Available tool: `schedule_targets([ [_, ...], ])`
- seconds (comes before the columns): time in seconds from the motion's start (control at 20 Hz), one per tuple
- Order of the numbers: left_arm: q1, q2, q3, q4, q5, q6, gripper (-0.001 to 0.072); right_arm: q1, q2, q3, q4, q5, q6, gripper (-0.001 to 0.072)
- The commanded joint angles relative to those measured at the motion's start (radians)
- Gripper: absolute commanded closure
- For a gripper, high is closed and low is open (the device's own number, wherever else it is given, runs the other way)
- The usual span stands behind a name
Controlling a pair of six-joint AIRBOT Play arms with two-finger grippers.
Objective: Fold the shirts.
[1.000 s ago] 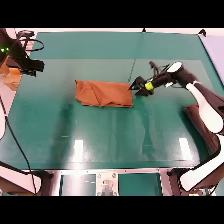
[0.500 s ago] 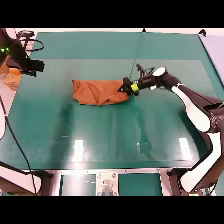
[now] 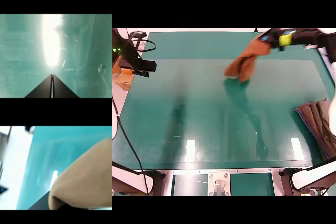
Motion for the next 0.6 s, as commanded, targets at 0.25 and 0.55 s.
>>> schedule_targets([
  [0.25, 0.000, 0.000, 0.001, -0.043, 0.000, -0.026, 0.0688, -0.541, 0.048, 0.060, -0.008, 0.190, 0.037, 0.0693],
  [0.55, 0.000, 0.000, 0.001, -0.048, 0.000, -0.046, 0.0687, -0.805, 0.074, 0.060, -0.073, 0.369, 0.037, 0.0693],
])
